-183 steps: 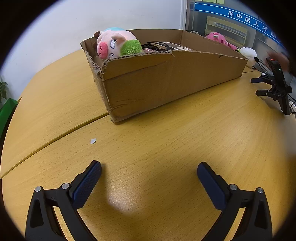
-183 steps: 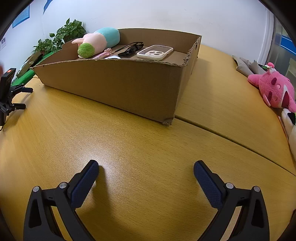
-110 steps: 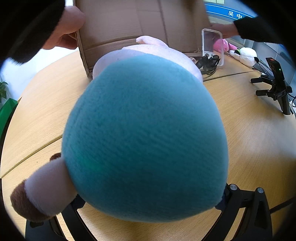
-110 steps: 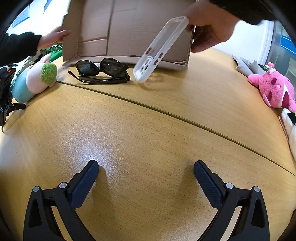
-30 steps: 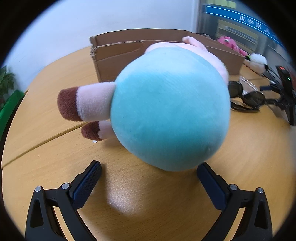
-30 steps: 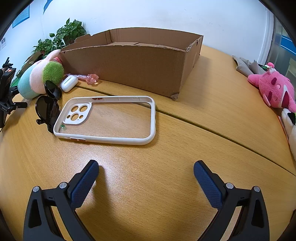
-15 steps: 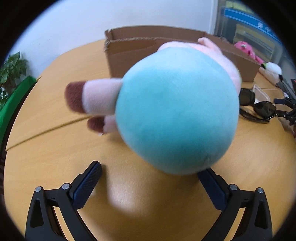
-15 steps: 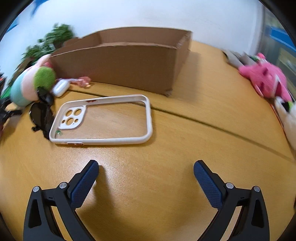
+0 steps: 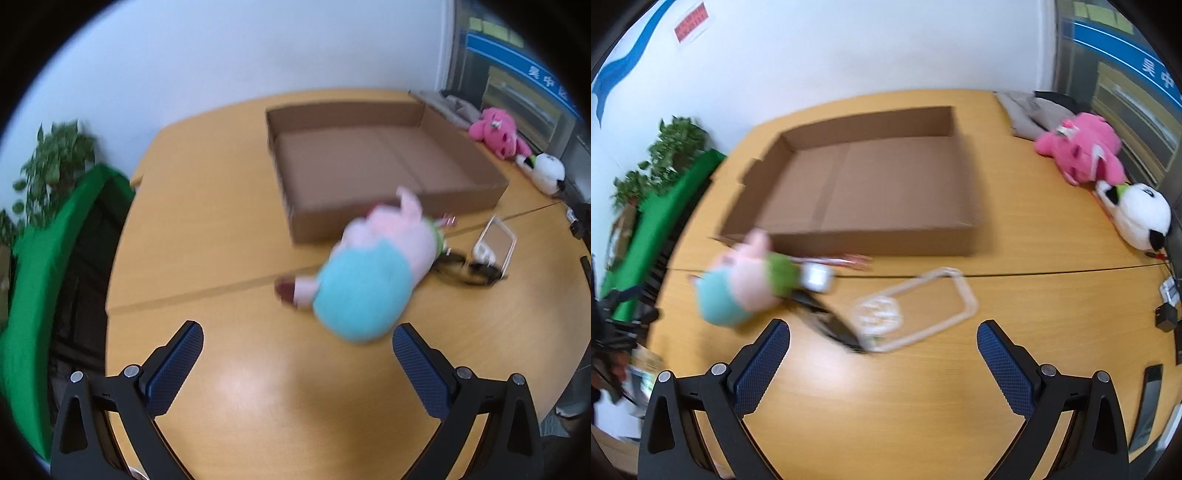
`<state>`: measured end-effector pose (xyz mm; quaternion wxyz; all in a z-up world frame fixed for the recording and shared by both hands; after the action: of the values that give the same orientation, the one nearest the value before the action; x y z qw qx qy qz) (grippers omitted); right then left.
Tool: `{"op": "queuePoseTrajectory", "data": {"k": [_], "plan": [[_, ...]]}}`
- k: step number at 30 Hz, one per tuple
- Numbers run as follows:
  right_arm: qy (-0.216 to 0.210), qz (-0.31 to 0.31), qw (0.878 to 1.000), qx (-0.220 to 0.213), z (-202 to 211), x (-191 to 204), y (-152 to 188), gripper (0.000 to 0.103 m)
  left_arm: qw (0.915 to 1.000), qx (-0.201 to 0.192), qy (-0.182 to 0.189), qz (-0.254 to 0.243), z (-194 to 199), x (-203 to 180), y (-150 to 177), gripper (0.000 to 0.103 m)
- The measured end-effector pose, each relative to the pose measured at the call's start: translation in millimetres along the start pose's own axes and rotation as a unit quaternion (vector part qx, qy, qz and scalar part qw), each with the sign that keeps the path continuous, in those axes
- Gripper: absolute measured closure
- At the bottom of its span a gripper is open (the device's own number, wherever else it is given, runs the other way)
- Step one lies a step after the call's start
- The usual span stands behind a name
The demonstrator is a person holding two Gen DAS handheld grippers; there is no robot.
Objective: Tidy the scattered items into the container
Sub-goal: 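Grasp the blue-and-pink pig plush with the left gripper, then lift the pig plush with the left gripper and carry it into the box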
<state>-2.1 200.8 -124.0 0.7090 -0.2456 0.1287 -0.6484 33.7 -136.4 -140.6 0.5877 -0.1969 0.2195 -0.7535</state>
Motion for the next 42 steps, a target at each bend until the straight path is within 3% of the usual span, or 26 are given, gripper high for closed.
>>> {"op": "queuePoseTrajectory", "data": {"k": [5, 9, 13, 17, 22, 30, 33, 39, 42], "plan": [[-0.035, -0.07, 0.997, -0.01, 16.6, 64.2, -10.6, 0.0, 0.9991, 0.007, 0.035, -0.023, -13.7, -9.7, -30.3, 0.001], [-0.04, -0.094, 0.995, 0.01, 7.7, 91.2, -12.4, 0.0, 0.9981, 0.025, 0.052, -0.024, -38.8, -19.0, -39.4, 0.001], [-0.008, -0.074, 0.997, 0.034, -3.9, 103.2, -14.8, 0.0, 0.9948, 0.045, 0.075, -0.053, -77.5, -36.4, -39.5, 0.001], [-0.007, -0.082, 0.995, 0.057, -18.7, 100.9, -8.4, 0.0, 0.9861, 0.084, 0.121, -0.077, -113.0, -53.0, -27.2, 0.001], [-0.004, -0.084, 0.993, 0.087, -36.6, 101.6, 1.7, 0.0, 0.9779, 0.138, 0.12, -0.1, -150.1, -62.6, -0.6, 0.007], [-0.014, -0.096, 0.988, 0.117, -70.7, 100.8, -1.6, 0.0, 0.976, 0.145, 0.133, -0.094, -150.1, -59.4, 3.5, 0.023], [-0.031, -0.11, 0.984, 0.135, -90.2, 105.0, 0.7, 0.0, 0.9747, 0.153, 0.143, -0.076, -147.1, -57.5, 8.1, 0.024], [-0.092, -0.158, 0.969, 0.167, -131.9, 126.9, 11.1, 0.0, 0.9707, 0.174, 0.158, -0.05, -133.8, -61.8, 31.1, 0.024], [-0.099, -0.199, 0.956, 0.192, -154.5, 130.8, 26.0, 0.0, 0.9693, 0.179, 0.164, -0.037, -129.0, -63.0, 40.6, 0.024]]}}
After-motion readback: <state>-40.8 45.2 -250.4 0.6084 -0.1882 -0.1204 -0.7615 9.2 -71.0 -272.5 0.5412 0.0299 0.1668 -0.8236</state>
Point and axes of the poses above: each gripper's, at about its wrist camera, not at the fingertips, and z roughly against the way its jaws point, x to its left, y to its underside, the point moved 6 cm from there along -z, roughly the way its jaws point, and after that the axes turned 3 degrees about y, right-handed, at the moved point
